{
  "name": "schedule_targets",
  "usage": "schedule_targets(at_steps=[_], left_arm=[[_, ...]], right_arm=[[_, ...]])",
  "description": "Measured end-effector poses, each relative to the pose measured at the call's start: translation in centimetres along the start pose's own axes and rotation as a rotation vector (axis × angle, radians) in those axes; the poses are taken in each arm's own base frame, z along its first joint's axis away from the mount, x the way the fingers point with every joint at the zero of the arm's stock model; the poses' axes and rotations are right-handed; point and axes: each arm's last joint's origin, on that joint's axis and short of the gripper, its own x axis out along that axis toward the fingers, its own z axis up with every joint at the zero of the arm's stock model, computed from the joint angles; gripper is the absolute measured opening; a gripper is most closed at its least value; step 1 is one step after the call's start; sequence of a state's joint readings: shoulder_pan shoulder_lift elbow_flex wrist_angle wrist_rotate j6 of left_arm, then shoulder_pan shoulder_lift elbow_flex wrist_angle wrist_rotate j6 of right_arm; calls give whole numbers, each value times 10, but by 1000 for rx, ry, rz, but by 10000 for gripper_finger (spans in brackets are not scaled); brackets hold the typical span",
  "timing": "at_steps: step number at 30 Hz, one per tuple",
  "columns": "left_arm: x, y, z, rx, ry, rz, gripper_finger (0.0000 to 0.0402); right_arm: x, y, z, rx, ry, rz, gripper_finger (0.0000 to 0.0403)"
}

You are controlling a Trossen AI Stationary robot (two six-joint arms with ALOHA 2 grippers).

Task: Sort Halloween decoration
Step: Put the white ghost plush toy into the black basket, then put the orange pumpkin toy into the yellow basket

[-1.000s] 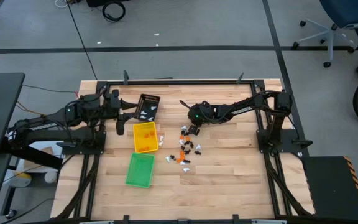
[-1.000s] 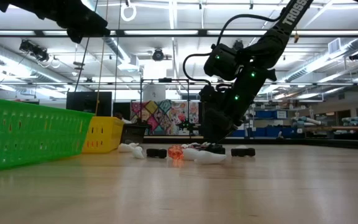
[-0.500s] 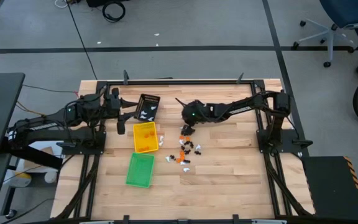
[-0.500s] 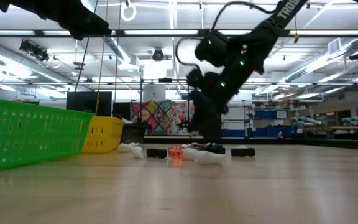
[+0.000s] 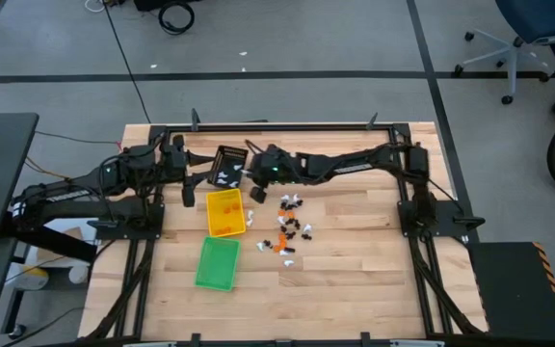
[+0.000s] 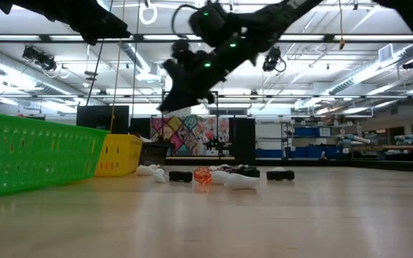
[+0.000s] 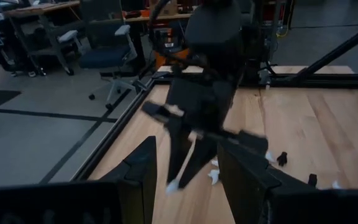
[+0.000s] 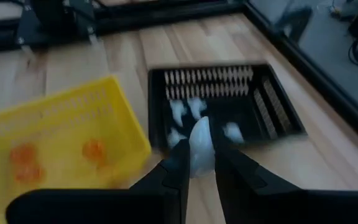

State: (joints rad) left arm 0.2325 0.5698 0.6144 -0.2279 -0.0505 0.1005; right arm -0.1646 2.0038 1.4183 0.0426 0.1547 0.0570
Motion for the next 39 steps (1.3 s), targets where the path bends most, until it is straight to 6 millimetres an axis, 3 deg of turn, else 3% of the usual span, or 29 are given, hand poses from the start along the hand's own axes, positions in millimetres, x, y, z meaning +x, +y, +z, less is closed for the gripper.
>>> schedule_targets(at_steps=[8,13,21,29,39], left_arm=[[0,0,0,8,-1,0,142],[0,0,-1,13,10,0,142],[0,0,-2,-7,22,-2,142],[1,-1,-6,-43,68,-9,142],[19,-9,-15,-54,172,-59,142]], right_arm=[[53,2,27,-27,13,6,70],[79,-4,22,-22,84,21,72],[88,-12,17,9,120,85,111],[64,-18,32,-12,181,45,163],[-13,6,68,-143,200,-83,160]])
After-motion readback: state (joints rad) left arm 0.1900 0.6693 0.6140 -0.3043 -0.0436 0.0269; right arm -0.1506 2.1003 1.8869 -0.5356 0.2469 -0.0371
